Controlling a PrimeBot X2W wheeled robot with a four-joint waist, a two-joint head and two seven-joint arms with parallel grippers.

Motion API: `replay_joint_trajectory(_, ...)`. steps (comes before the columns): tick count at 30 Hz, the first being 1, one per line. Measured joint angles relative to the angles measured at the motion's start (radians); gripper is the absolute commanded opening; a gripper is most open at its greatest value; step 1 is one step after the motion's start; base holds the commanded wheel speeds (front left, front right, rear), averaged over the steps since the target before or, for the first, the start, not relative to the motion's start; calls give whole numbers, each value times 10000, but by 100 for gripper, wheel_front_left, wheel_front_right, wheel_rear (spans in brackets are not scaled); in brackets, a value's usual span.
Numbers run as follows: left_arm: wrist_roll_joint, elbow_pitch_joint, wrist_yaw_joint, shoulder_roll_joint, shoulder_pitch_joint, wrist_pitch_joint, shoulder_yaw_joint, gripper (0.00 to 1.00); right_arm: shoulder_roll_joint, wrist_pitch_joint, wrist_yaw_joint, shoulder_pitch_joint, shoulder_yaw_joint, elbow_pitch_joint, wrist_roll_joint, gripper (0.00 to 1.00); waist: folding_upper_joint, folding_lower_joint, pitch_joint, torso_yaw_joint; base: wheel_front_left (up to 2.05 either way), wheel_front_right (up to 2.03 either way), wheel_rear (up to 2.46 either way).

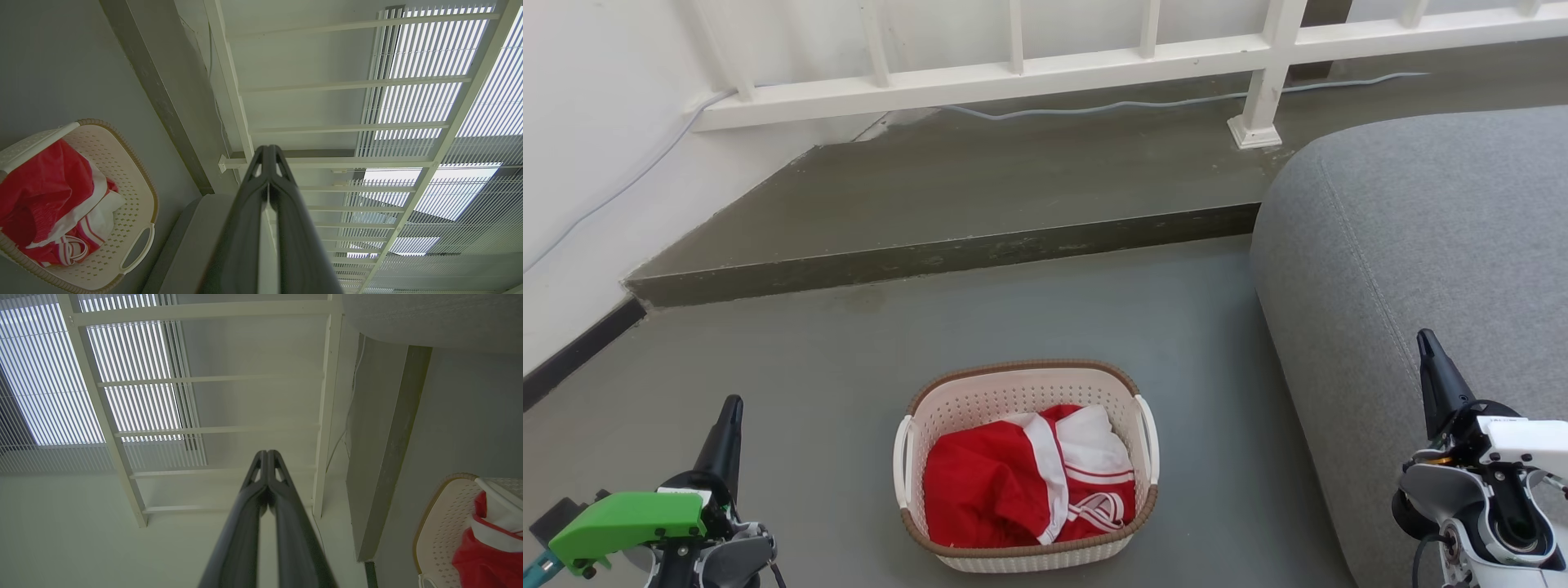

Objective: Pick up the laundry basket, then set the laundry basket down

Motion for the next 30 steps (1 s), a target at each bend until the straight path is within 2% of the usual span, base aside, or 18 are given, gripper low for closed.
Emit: replay_joint_trajectory(30,0,-19,0,0,0,-2,-6,0,4,2,0,0,-10,-29,0,0,0,0,1,0,0,0,0)
